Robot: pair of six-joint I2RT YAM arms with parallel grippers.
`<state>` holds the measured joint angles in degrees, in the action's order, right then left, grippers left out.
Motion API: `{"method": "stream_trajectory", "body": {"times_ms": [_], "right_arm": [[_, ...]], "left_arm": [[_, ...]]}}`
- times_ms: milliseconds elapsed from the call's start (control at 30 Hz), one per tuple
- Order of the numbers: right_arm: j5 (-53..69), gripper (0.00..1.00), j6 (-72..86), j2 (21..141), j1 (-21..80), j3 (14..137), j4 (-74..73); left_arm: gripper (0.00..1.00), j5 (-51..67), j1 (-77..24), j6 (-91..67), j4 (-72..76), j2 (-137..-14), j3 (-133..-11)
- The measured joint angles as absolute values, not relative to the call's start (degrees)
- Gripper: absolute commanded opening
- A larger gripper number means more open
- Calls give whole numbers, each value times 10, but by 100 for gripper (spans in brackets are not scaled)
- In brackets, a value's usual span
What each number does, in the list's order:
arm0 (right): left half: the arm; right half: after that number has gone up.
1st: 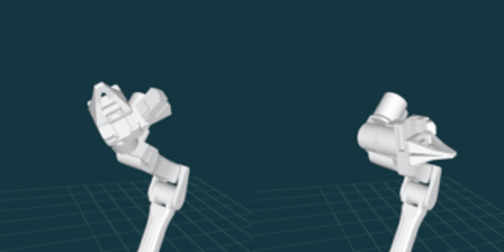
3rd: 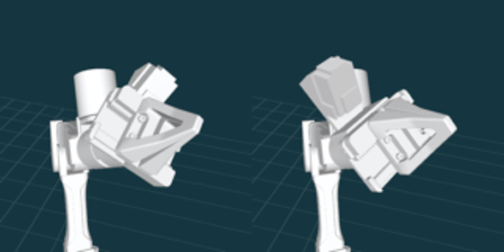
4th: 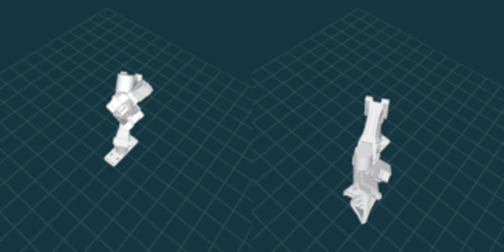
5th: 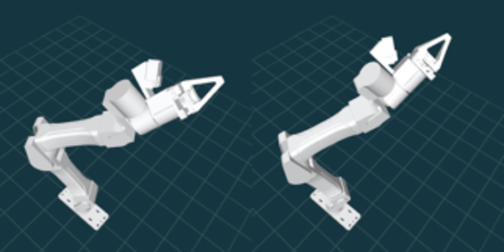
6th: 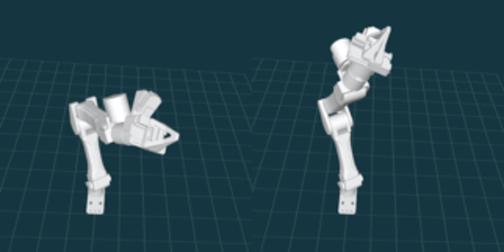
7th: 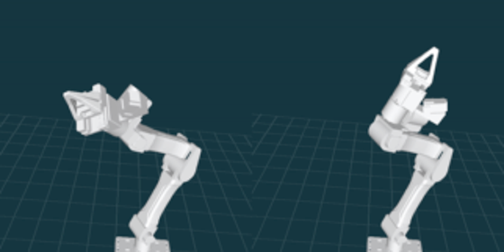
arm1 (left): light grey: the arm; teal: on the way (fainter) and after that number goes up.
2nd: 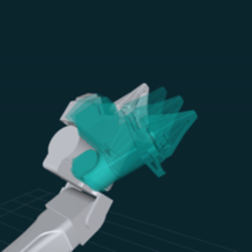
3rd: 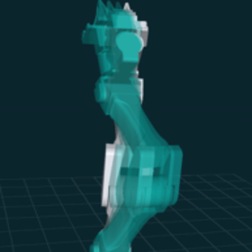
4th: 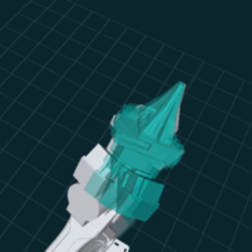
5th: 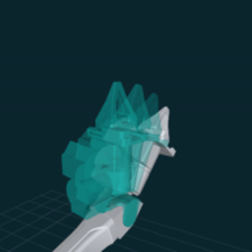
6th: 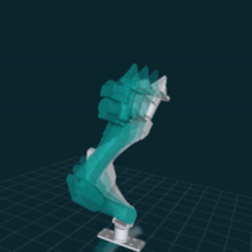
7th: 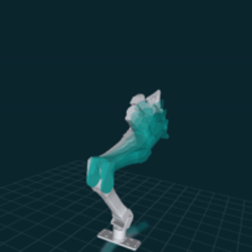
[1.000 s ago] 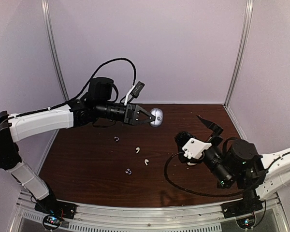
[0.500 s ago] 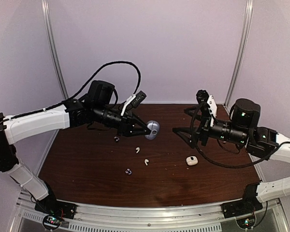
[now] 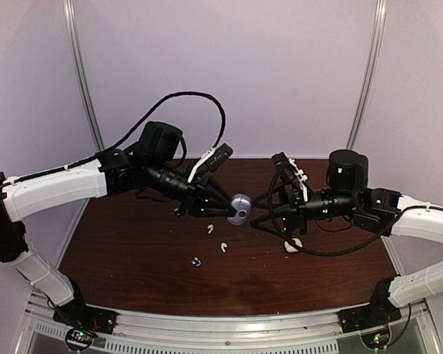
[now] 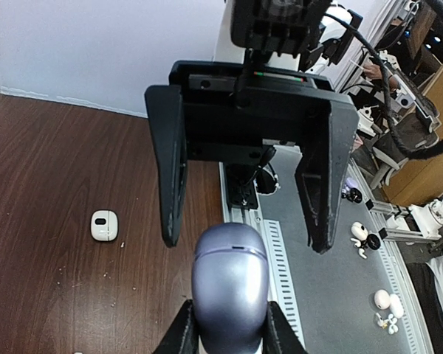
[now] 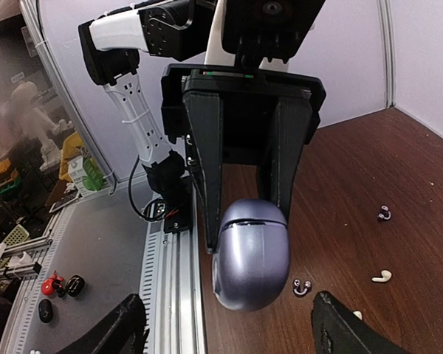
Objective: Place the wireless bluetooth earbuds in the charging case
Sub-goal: Pass from the left arm to the right
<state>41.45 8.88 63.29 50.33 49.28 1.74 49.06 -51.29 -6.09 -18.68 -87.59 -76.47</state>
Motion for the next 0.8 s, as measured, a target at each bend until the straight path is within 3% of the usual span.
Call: {"method": "stream_trajectory", "body": {"times_ms": [800], "right_arm": [[465, 40, 56, 678, 509, 537, -52]], "left_arm": [[15, 495, -535, -35, -243, -911, -810]]}}
